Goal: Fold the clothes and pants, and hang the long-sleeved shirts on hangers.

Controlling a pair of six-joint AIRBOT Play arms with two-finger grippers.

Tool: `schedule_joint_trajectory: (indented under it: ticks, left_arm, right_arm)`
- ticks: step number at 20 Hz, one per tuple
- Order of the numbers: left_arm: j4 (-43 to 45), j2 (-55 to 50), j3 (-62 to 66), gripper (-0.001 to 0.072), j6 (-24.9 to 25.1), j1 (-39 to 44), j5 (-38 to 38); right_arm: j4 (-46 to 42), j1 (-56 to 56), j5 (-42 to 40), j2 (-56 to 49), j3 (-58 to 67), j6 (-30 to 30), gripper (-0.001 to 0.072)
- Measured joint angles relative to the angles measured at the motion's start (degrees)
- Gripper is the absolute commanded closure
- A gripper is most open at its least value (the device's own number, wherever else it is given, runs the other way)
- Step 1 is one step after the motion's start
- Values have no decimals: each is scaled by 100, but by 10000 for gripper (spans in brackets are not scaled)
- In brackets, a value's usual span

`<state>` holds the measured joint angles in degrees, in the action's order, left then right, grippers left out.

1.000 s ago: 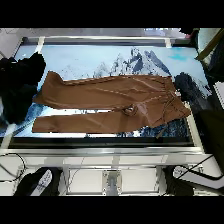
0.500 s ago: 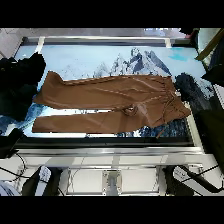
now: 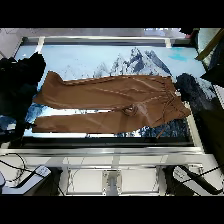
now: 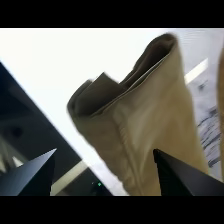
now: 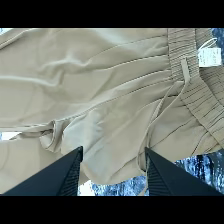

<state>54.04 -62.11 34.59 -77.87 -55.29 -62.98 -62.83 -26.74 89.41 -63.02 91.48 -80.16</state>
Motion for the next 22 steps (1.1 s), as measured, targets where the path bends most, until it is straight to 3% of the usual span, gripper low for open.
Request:
schedule_joint_trajectory:
  ticks: [5, 7, 11, 13, 22]
  left_arm:
    - [-393, -98, -4, 19, 170, 33, 197]
    - [-459, -151, -4, 121, 188, 125, 210]
    - [-507, -313, -4, 129, 186, 446, 254]
    - [-516, -411, -4, 229, 146, 566, 321]
    - [-376, -680, 0, 195, 72, 664, 227]
  right_arm:
    - [11, 0, -2, 2, 0, -13, 277]
    - [9, 0, -4, 2, 0, -15, 278]
    - [9, 0, -4, 2, 0, -15, 278]
    - [9, 0, -4, 2, 0, -15, 278]
    - [2, 0, 0, 2, 0, -15, 278]
